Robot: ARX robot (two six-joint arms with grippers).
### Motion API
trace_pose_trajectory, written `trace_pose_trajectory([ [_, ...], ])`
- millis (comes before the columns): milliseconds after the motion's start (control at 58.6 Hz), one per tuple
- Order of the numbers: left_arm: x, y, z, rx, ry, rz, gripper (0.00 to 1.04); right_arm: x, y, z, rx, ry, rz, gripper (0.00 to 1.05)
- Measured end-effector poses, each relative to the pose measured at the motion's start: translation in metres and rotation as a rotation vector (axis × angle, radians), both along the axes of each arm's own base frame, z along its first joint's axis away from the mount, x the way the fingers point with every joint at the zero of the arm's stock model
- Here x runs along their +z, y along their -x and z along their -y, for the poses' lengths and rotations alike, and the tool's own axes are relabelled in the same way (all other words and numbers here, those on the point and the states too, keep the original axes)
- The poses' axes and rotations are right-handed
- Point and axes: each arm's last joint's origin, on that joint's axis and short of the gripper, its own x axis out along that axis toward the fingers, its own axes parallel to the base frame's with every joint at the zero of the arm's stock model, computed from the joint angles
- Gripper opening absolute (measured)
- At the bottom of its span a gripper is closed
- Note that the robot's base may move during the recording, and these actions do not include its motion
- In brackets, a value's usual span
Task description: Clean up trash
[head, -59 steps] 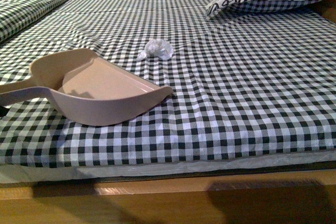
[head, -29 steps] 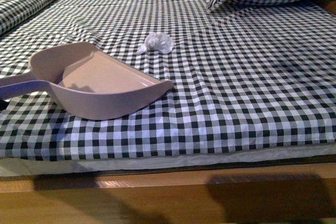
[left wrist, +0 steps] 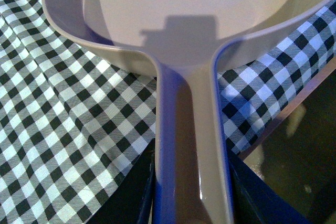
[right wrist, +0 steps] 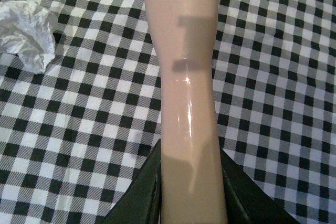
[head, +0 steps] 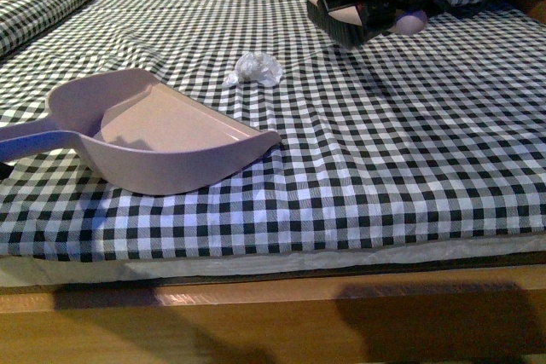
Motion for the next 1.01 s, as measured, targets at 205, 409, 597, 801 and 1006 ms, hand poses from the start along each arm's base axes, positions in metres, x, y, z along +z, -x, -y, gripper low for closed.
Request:
trace_pose_trajectory([
  [205,0.0,0.0,0.0,0.0,0.0,0.0,0.28,-0.019,-0.001,-0.021,0.03,0.022,-0.055,0.2],
  [409,0.0,0.0,0.0,0.0,0.0,0.0,0.28,-0.028,0.006,-0.033,0.078,0.02,-0.102,0.2],
  [597,0.0,0.0,0.0,-0.001,0.0,0.0,0.28,-0.032,0.024,-0.035,0.225,-0.064,-0.237,0.2],
  [801,0.0,0.0,0.0,0.0,0.0,0.0,0.28,-0.006,0.068,-0.029,0.471,-0.28,-0.389,0.2],
  [1006,0.0,0.0,0.0,0.0,0.0,0.0,0.28,0.05,0.117,-0.005,0.631,-0.404,-0.335,0.2],
])
